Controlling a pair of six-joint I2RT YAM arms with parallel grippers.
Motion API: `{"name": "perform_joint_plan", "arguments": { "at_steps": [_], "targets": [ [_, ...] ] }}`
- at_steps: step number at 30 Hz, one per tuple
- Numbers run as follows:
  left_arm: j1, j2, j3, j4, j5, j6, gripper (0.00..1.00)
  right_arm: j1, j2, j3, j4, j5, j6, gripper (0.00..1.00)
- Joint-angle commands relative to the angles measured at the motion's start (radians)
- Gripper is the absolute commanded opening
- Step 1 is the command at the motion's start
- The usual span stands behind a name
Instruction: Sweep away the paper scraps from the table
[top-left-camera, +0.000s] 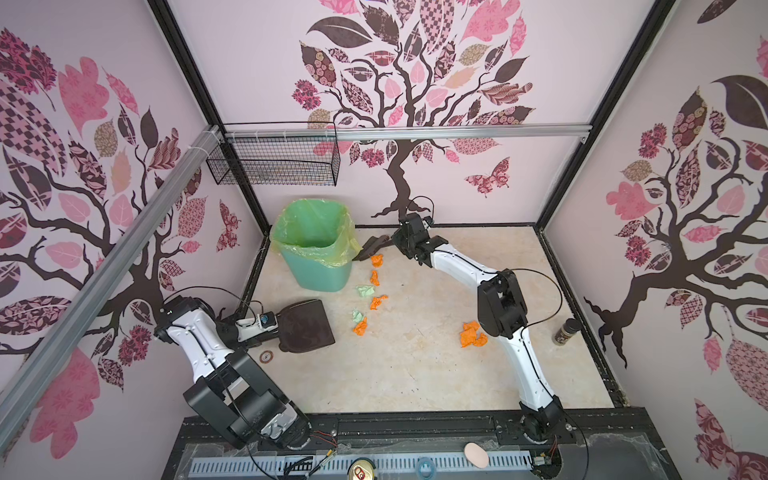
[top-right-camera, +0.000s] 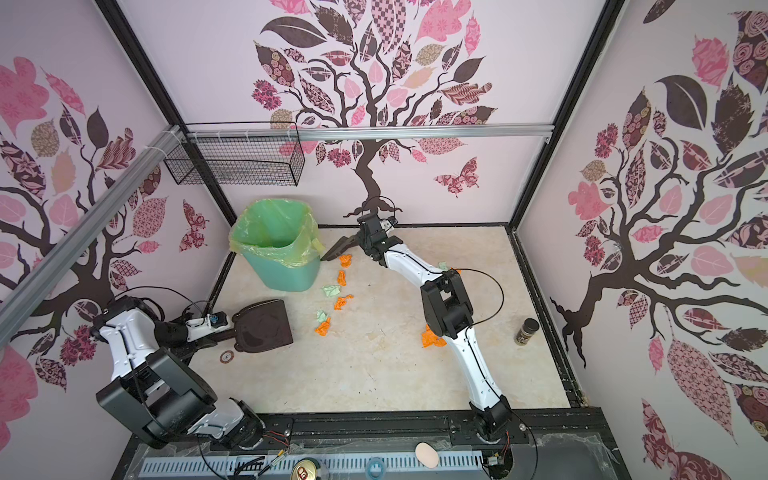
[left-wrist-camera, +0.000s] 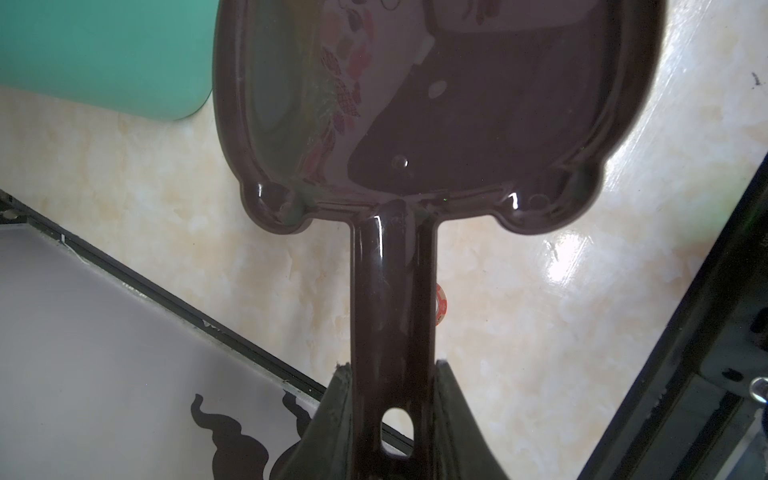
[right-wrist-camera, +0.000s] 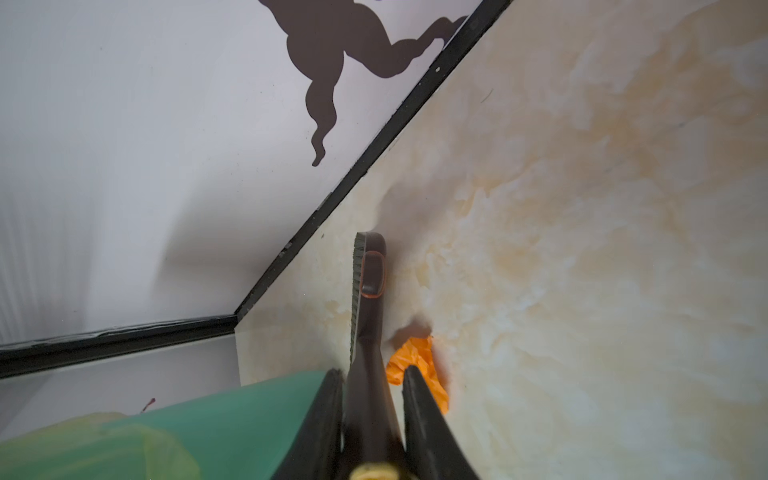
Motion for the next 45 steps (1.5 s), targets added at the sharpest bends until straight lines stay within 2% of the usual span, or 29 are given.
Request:
{"name": "perform_joint_plan", "arguments": {
  "at_steps": [1,9,13,16,20,22,25,28,30,33,34,38,39,45],
  "targets": [
    [0.004,-0.005,-0.024,-0.017,0.033,0.156,0.11,0.027,-0.148,-0.203,-0.057,0.054,-0.105,0.0],
    [-0.013,-0.029,-0.059,-0.009,0.023,0.169,0.11,0.045,-0.513,-0.684,0.074,0.064,-0.124,0.0],
    [-0.031,-0.042,-0.089,0.013,0.019,0.171,0.11,0.065,-0.66,-0.811,0.097,0.053,-0.134,0.0],
    [-0.058,-0.047,-0.124,0.051,0.001,0.161,0.11,0.067,-0.74,-0.829,0.147,0.037,-0.184,0.0],
    [-0.106,-0.045,-0.163,0.101,-0.039,0.138,0.1,0.067,-0.755,-0.643,0.059,0.044,-0.395,0.0],
    [-0.125,-0.041,-0.181,0.14,-0.053,0.132,0.09,0.065,-0.725,-0.484,-0.067,0.034,-0.502,0.0],
    [-0.162,-0.021,-0.201,0.204,-0.082,0.105,0.09,0.066,-0.629,-0.174,-0.333,0.017,-0.668,0.0],
    [-0.214,0.01,-0.207,0.244,-0.121,0.048,0.08,0.066,-0.473,0.187,-0.68,0.032,-0.862,0.0],
    [-0.246,0.028,-0.217,0.278,-0.141,0.019,0.08,0.067,-0.321,0.469,-0.939,0.143,-0.972,0.0],
    [-0.288,0.032,-0.228,0.311,-0.155,-0.01,0.08,0.069,-0.132,0.784,-1.186,0.31,-1.078,0.0],
    [-0.297,0.03,-0.232,0.318,-0.158,-0.044,0.07,0.071,-0.109,0.793,-1.204,0.345,-1.109,0.0],
    [-0.326,0.025,-0.233,0.354,-0.172,-0.092,0.07,0.073,-0.182,0.492,-1.063,0.425,-1.224,0.0],
    [-0.33,0.027,-0.226,0.356,-0.175,-0.109,0.07,0.074,-0.177,0.469,-1.05,0.435,-1.238,0.0],
    [-0.335,0.021,-0.223,0.358,-0.2,-0.198,0.07,0.073,-0.051,0.58,-1.04,0.397,-1.328,0.0]
  ]
}}
